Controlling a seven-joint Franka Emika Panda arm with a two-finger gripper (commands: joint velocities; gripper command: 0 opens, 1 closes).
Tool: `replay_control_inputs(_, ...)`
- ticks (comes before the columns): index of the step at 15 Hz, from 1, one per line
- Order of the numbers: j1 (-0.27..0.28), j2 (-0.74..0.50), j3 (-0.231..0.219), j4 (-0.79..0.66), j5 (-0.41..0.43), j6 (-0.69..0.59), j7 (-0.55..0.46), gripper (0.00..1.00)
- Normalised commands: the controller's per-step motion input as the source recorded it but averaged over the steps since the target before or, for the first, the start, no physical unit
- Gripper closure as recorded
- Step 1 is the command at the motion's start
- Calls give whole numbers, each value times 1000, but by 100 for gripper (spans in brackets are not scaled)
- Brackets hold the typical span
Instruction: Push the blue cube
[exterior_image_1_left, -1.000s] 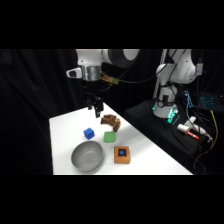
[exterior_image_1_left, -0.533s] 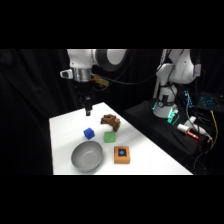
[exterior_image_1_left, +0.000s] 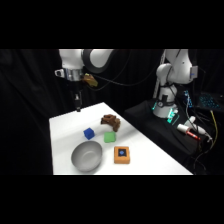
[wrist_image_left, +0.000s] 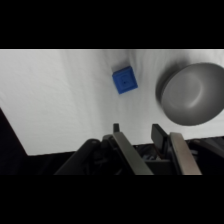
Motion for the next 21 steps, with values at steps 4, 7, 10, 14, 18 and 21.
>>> replay_control_inputs(4, -44, 138, 2, 179, 53, 8, 85, 95)
replay_control_inputs(7, -33, 136, 5, 82, 68, 135, 68, 97)
replay_control_inputs(10, -29, 150, 5, 43, 71, 166, 63, 93)
replay_control_inputs(14, -19, 160, 10, 36, 75, 150, 63, 95)
replay_control_inputs(18, -21, 139, 35, 35, 107, 141, 37, 95)
replay_control_inputs(21, -50, 110, 68, 22, 161, 166, 5, 95)
